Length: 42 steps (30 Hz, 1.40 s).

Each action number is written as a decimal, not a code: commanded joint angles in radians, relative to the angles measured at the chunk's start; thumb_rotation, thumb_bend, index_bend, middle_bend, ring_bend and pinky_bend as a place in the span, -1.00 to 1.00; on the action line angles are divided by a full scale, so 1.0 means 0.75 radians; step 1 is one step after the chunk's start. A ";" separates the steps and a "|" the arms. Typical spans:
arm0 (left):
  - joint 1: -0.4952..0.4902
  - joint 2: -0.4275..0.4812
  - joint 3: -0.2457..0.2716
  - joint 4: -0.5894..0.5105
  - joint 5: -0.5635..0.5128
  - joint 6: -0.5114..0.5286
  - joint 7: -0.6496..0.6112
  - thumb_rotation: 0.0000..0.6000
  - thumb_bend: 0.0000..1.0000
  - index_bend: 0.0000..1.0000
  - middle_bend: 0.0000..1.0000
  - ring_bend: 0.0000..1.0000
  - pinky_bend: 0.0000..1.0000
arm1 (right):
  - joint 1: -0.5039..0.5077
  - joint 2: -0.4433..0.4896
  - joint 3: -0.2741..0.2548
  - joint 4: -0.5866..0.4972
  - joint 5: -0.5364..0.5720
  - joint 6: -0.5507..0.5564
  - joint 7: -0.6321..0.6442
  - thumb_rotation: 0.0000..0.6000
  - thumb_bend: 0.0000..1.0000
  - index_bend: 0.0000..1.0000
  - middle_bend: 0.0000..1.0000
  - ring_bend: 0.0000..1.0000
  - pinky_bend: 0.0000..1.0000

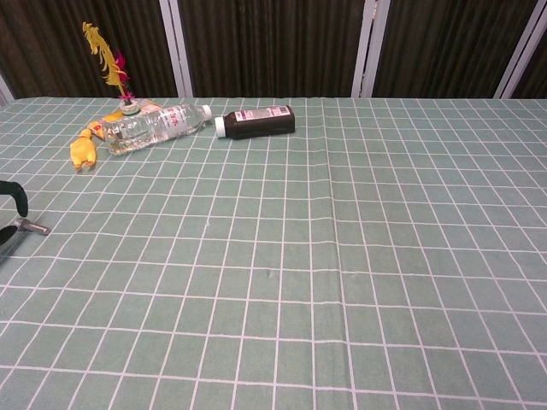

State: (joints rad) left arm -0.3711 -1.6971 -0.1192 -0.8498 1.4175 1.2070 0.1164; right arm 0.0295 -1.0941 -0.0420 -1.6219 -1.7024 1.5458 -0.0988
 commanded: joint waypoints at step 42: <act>-0.064 -0.133 0.049 0.177 0.020 -0.009 0.049 1.00 -0.18 0.02 1.00 1.00 1.00 | 0.001 0.008 -0.003 -0.005 -0.001 -0.015 -0.005 1.00 -0.33 -1.00 -1.00 -1.00 -1.00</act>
State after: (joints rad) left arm -0.4191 -1.7964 -0.0830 -0.7167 1.4320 1.2004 0.1530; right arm 0.0305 -1.0881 -0.0444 -1.6254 -1.7031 1.5344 -0.1024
